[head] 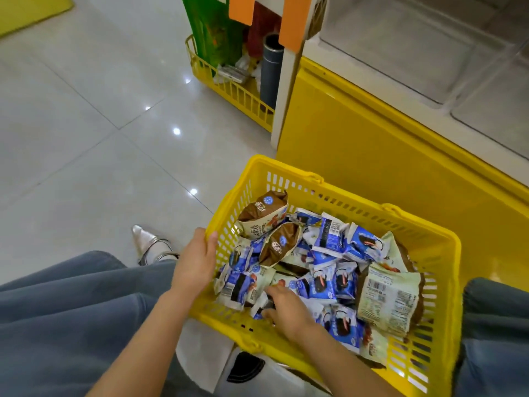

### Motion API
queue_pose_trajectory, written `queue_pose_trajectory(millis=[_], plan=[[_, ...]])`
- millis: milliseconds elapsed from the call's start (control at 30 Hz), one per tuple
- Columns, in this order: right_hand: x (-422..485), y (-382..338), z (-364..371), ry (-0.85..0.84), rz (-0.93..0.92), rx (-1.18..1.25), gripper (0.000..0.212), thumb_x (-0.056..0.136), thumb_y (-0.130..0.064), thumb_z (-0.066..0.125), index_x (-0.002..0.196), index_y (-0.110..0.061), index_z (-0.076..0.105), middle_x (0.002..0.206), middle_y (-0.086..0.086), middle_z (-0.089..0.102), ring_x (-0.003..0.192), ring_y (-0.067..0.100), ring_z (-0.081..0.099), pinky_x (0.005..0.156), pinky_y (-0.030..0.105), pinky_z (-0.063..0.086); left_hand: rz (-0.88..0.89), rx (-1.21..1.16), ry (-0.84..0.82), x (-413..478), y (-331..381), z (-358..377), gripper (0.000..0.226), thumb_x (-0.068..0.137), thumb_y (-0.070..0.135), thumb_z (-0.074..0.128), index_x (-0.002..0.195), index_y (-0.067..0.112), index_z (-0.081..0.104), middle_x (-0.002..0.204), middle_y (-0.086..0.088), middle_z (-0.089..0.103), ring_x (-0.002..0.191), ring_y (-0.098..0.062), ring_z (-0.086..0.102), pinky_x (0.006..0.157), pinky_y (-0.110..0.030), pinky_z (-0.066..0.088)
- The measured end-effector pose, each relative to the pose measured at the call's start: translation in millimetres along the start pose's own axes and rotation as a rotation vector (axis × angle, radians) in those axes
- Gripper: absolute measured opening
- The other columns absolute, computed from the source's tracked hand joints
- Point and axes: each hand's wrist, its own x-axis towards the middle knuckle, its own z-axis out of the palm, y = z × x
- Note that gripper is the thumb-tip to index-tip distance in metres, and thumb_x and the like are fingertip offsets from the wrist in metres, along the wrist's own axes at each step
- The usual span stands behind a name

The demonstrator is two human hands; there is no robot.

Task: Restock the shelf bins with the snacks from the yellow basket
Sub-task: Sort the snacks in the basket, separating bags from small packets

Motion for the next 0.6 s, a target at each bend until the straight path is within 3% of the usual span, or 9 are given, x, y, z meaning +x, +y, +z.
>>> queue_pose_trajectory(millis=[100, 167, 233, 300, 367, 467, 533, 600], plan=[[3, -5, -15, 0.019, -0.086, -0.086, 0.03, 0.091, -0.028, 0.055, 0.117, -0.012, 0.05, 0.116, 0.009, 0.053, 0.109, 0.027, 0.05, 0.08, 0.033, 0.036, -0.032, -0.029, -0.072, 2, 5, -5, 0.024, 0.099, 0.034, 0.032, 0.099, 0.012, 0.041, 0.078, -0.004, 0.054, 0.078, -0.027, 0.055, 0.056, -0.031, 0.034], [-3, -10, -32, 0.059, -0.134, 0.002, 0.026, 0.092, -0.035, 0.054, 0.103, -0.012, 0.05, 0.098, 0.004, 0.056, 0.091, 0.022, 0.054, 0.069, 0.034, 0.036, 0.058, -0.028, 0.012, -4, 11, -9, 0.03, 0.099, 0.028, 0.036, 0.12, 0.008, 0.044, 0.106, -0.01, 0.055, 0.102, -0.028, 0.052, 0.078, -0.031, 0.039], [-13, -14, -52, 0.129, -0.169, 0.101, 0.028, 0.091, -0.044, 0.053, 0.092, -0.017, 0.047, 0.076, -0.005, 0.049, 0.069, 0.012, 0.049, 0.06, 0.029, 0.036, 0.256, -0.033, 0.104, -17, 23, -16, 0.04, 0.097, 0.03, 0.04, 0.133, 0.011, 0.04, 0.125, -0.004, 0.048, 0.117, -0.019, 0.044, 0.095, -0.029, 0.033], [-24, -19, -71, 0.205, -0.2, 0.221, 0.028, 0.089, -0.046, 0.055, 0.084, -0.019, 0.047, 0.067, -0.007, 0.045, 0.059, 0.009, 0.043, 0.057, 0.026, 0.036, 0.331, -0.134, 0.004, -31, 34, -19, 0.049, 0.092, 0.043, 0.041, 0.136, 0.022, 0.037, 0.128, 0.011, 0.043, 0.12, -0.005, 0.039, 0.099, -0.024, 0.031], [-33, -28, -86, 0.283, -0.218, 0.414, 0.022, 0.088, -0.04, 0.058, 0.083, -0.019, 0.053, 0.067, -0.002, 0.051, 0.059, 0.008, 0.047, 0.056, 0.021, 0.039, 0.219, -0.289, -0.215, -39, 43, -17, 0.057, 0.084, 0.051, 0.048, 0.135, 0.028, 0.038, 0.127, 0.02, 0.043, 0.12, 0.002, 0.039, 0.099, -0.022, 0.033], [-37, -43, -97, 0.311, -0.208, 0.697, 0.036, 0.089, -0.033, 0.058, 0.098, 0.002, 0.057, 0.082, 0.019, 0.06, 0.07, 0.022, 0.058, 0.061, 0.023, 0.048, 0.107, -0.495, -0.426, -42, 52, -13, 0.043, 0.082, 0.033, 0.065, 0.121, 0.023, 0.051, 0.114, 0.013, 0.061, 0.11, -0.007, 0.058, 0.096, -0.028, 0.046], [-34, -51, -100, 0.268, -0.232, 0.888, 0.028, 0.093, -0.025, 0.052, 0.103, -0.001, 0.061, 0.088, 0.005, 0.069, 0.08, 0.017, 0.066, 0.068, 0.018, 0.052, 0.141, -0.481, -0.341, -38, 56, -15, 0.027, 0.083, 0.023, 0.067, 0.108, 0.025, 0.055, 0.104, 0.006, 0.066, 0.097, -0.01, 0.064, 0.089, -0.036, 0.053], [-30, -53, -97, 0.361, -0.213, 0.914, 0.019, 0.095, -0.023, 0.047, 0.103, -0.016, 0.063, 0.09, -0.007, 0.07, 0.087, 0.009, 0.066, 0.075, 0.017, 0.053, 0.121, -0.499, -0.21, -31, 56, -23, 0.019, 0.084, 0.021, 0.066, 0.097, 0.029, 0.054, 0.101, 0.002, 0.066, 0.093, -0.014, 0.065, 0.085, -0.039, 0.054]])
